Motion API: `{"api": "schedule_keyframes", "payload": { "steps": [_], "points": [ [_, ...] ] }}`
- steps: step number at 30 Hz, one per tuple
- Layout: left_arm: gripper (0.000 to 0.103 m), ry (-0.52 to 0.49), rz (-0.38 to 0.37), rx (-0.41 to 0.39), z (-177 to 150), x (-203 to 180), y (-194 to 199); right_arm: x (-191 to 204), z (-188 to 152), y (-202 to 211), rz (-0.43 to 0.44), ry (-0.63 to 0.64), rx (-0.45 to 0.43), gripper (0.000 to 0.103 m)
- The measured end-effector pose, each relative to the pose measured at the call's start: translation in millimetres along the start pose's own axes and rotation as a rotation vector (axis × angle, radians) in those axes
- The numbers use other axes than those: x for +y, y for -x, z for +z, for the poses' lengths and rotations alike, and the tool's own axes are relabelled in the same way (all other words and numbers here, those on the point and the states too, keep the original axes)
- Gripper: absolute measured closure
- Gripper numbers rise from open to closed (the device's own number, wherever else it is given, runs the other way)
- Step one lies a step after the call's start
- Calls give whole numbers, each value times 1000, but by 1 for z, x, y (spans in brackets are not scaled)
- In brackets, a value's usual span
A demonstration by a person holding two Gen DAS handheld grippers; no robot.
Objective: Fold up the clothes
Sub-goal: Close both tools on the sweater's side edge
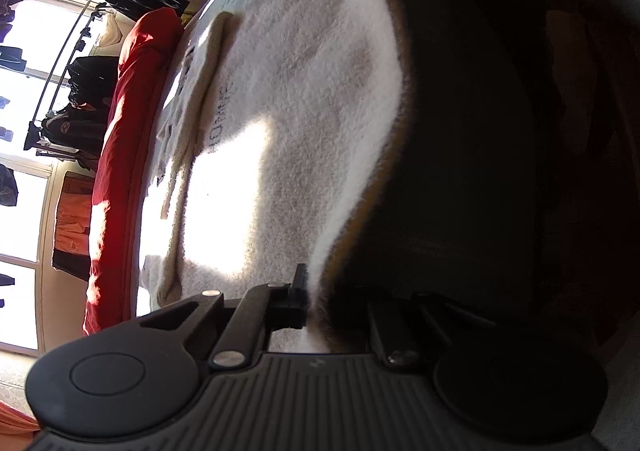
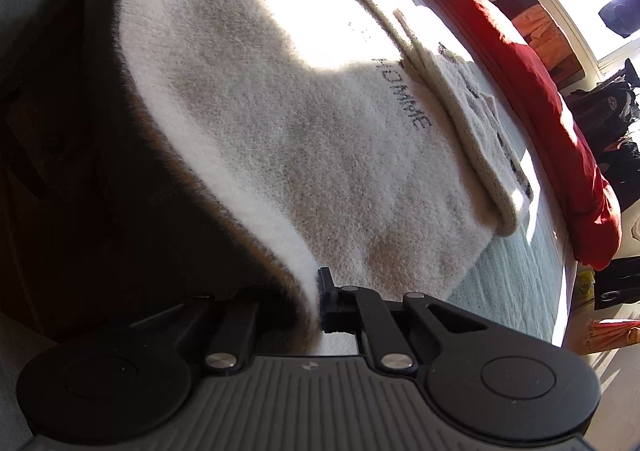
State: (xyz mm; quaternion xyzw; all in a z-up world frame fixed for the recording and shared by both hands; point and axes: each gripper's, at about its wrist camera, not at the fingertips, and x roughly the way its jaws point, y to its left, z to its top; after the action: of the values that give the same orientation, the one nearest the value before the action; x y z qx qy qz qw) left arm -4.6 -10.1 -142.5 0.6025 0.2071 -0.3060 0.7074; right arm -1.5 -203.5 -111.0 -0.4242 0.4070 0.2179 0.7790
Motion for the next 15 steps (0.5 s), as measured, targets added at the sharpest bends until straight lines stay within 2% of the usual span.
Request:
{"api": "schedule_keyframes", "payload": {
  "steps": [5,15],
  "points": [
    [96,27,-6,-2,3,16,1,-18,6,8,-12,-16,-22,94],
    [96,71,43,0,9,58,-12,-54,20,11,-61,-29,-58,94]
  ]
}}
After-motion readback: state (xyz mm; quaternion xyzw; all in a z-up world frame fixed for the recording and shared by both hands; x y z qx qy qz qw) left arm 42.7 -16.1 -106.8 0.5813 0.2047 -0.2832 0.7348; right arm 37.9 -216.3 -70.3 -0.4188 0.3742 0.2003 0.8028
